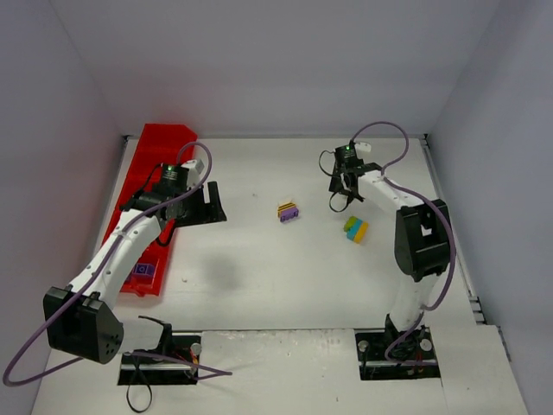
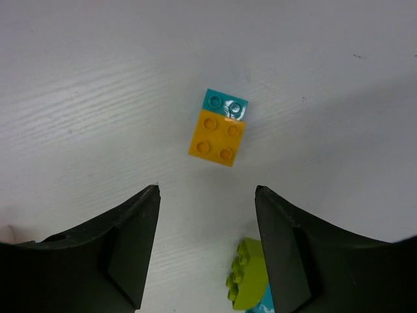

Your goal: Sort the legos into containers by color

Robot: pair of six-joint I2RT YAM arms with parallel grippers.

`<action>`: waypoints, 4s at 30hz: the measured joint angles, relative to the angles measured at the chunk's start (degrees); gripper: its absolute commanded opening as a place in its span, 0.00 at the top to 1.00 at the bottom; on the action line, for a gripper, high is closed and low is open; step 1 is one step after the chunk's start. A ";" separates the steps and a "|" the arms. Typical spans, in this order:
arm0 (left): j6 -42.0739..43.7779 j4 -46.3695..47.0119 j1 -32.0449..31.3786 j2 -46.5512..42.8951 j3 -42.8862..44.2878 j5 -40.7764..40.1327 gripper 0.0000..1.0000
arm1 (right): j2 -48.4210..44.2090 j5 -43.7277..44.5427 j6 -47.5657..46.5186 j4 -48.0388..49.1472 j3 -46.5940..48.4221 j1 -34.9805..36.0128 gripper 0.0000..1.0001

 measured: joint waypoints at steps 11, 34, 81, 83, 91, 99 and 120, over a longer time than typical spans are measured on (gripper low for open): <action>-0.02 -0.04 0.00 -0.37 -0.85 0.15 0.26 | 10.56 2.49 8.26 -3.04 7.32 -1.44 0.46; -0.04 0.00 0.00 -0.42 -0.87 0.79 0.26 | 12.70 3.34 9.11 -3.74 10.95 -3.30 1.00; -20.63 15.72 -16.55 12.79 18.56 20.39 0.38 | -43.36 -52.04 -26.21 28.59 -27.58 9.90 1.00; -20.87 15.87 -17.14 13.38 18.56 20.20 0.38 | -43.43 -52.28 -26.25 28.61 -27.56 9.90 1.00; -21.59 16.41 -18.34 14.93 18.56 19.39 0.54 | -43.47 -52.94 -26.38 28.09 -27.54 9.90 1.00; -21.64 17.79 -18.69 14.93 18.16 18.03 0.77 | -43.56 -53.51 -26.36 27.34 -27.54 9.90 1.00; -12.15 9.44 -14.49 14.73 15.21 3.52 0.88 | -44.44 -54.31 -25.05 28.57 -27.54 9.90 1.00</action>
